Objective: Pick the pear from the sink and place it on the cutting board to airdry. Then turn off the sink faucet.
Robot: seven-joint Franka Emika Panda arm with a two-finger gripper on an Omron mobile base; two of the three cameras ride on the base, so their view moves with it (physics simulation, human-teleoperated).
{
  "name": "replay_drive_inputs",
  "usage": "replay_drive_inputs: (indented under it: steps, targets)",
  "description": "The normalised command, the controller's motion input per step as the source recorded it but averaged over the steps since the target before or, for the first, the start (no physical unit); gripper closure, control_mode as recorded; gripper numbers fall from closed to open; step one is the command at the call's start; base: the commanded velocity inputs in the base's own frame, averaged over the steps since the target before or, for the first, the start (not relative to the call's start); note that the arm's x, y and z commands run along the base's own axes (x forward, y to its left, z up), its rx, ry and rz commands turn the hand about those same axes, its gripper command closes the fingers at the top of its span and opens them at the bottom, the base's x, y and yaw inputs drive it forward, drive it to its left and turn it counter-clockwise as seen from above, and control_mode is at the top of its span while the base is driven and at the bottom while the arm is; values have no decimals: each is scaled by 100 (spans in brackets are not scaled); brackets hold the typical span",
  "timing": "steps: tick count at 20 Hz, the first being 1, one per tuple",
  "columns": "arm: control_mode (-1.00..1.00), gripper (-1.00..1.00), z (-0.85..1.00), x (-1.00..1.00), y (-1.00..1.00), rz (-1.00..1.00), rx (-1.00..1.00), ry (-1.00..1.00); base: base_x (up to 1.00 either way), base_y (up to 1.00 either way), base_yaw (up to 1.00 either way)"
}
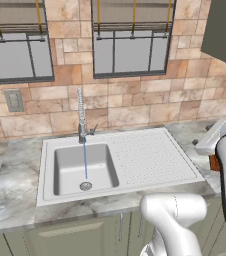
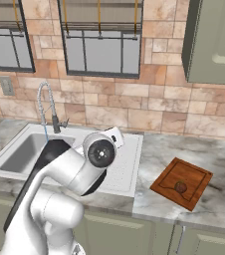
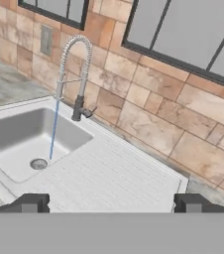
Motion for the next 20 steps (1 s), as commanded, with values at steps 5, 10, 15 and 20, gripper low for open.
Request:
replay_drive_inputs:
  steps: [5,10,15,20]
  targets:
    - [-100,-100,31,0,27,3,13,-1,0,0,0]
    - [-100,-100,9,0,37,0,19,1,0,0,0]
    - [-100,-100,0,0,43,2,20,2,0,0,0]
    - [-100,-100,0,-4,38,9,1,-4,0,0,0]
